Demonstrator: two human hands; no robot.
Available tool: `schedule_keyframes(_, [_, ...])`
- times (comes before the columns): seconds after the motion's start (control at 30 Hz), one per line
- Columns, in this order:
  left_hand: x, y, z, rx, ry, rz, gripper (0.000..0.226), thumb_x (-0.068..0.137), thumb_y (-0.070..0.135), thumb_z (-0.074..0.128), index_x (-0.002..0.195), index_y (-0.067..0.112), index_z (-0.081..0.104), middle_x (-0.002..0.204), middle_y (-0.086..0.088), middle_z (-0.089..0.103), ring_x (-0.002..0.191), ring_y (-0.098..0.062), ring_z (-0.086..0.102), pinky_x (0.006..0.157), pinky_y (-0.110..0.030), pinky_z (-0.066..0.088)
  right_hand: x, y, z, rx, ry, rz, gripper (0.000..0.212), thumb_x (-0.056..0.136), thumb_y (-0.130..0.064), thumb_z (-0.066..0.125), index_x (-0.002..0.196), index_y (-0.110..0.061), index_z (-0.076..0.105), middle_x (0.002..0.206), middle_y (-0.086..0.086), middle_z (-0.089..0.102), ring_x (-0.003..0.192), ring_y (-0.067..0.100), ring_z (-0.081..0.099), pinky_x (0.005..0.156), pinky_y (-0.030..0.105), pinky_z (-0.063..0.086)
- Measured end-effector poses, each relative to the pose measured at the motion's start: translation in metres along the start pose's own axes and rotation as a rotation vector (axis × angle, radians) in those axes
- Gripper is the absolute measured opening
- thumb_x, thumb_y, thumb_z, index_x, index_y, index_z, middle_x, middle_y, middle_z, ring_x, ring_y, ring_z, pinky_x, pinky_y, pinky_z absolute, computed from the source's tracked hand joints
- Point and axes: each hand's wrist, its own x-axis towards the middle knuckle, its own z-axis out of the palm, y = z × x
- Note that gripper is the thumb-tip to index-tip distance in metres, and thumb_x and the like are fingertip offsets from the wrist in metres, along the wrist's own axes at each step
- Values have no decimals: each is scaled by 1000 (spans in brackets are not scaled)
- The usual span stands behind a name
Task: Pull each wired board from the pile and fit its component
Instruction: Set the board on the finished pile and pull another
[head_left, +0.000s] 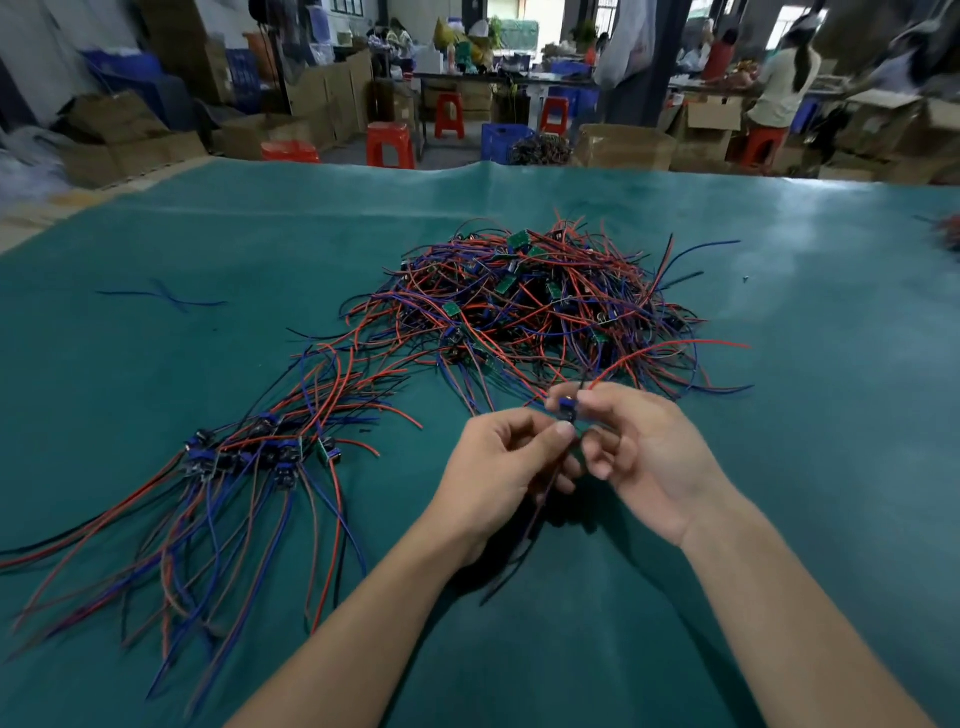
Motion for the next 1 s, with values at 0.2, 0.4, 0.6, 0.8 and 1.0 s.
schedule_keyframes(0.2, [1,-1,-2,51,13,-25,18,99,11,61,81,9,64,59,2,65,48,-7,53,44,-17,39,1,5,-4,-64,50,-106,9,75,-17,76,78,-9,79,95,4,76,49,8,53,43,20,39])
schedule_keyframes(0.4, [3,-4,-1,207,-60,-28,18,99,9,61,82,9,64,55,5,63,44,-4,49,44,-15,37,9,0,-39,-718,381,-459,25,83,-37,75,70,-17,71,61,7,66,46,11,58,52,31,46])
schedule_keyframes(0.6, [3,-7,-2,205,-27,-14,21,100,9,59,80,13,61,56,5,64,46,-5,51,45,-15,39,12,-13,-67,-520,917,-516,22,81,-51,61,74,-33,71,59,-10,67,55,14,67,73,57,59])
schedule_keyframes(0.8, [5,-5,-2,-7,166,57,16,102,8,54,87,6,59,63,1,65,52,-8,55,52,-20,42,2,-3,-33,-817,610,-430,55,87,-65,50,80,-15,72,69,2,72,71,28,67,71,43,55])
schedule_keyframes(1.0, [3,-6,-1,52,32,65,15,100,4,59,87,5,67,67,-6,66,53,-11,57,49,-21,50,0,15,6,-716,259,-593,10,89,-17,77,87,-25,71,79,-12,73,73,3,66,74,22,51])
